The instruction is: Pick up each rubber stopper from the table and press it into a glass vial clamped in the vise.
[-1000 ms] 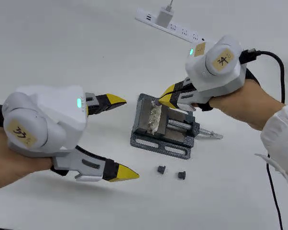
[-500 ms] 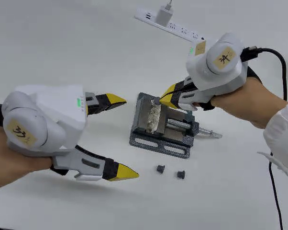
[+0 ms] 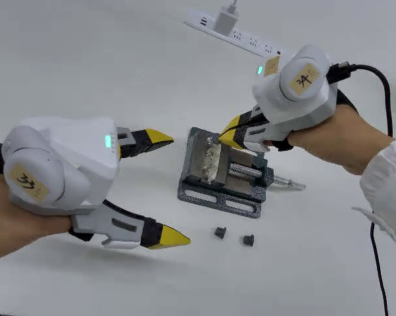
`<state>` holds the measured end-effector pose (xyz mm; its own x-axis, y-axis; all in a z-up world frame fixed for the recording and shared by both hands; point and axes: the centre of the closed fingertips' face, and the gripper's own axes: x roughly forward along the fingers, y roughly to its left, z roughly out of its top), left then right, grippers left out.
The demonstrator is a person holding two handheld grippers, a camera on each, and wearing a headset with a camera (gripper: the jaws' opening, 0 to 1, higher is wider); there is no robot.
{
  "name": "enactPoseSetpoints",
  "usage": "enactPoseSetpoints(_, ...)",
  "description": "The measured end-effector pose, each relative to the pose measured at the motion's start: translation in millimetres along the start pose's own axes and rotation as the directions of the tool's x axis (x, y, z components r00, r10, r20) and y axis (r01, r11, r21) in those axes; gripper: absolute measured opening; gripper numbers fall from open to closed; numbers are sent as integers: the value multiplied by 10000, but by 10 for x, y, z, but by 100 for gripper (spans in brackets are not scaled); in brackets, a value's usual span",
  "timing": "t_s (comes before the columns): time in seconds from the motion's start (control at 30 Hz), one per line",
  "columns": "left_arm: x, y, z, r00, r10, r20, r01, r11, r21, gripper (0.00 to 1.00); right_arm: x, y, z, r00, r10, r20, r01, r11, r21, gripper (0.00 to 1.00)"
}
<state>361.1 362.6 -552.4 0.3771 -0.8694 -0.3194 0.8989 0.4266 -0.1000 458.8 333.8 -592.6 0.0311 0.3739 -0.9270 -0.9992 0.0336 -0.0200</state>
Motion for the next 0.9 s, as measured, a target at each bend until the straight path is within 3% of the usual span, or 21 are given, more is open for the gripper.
enactPoseSetpoints(0.43, 46, -5, 34, 9999, -85, 113, 84, 10000, 45, 82, 28, -12, -42, 9978, 144, -641, -183, 9979, -614, 0)
enactPoseSetpoints(0.9, -7, -33, 77, 10000, -48, -59, 49, 9998, 196, 82, 15, -27, -51, 9999, 60, -140, -59, 10000, 61, 0)
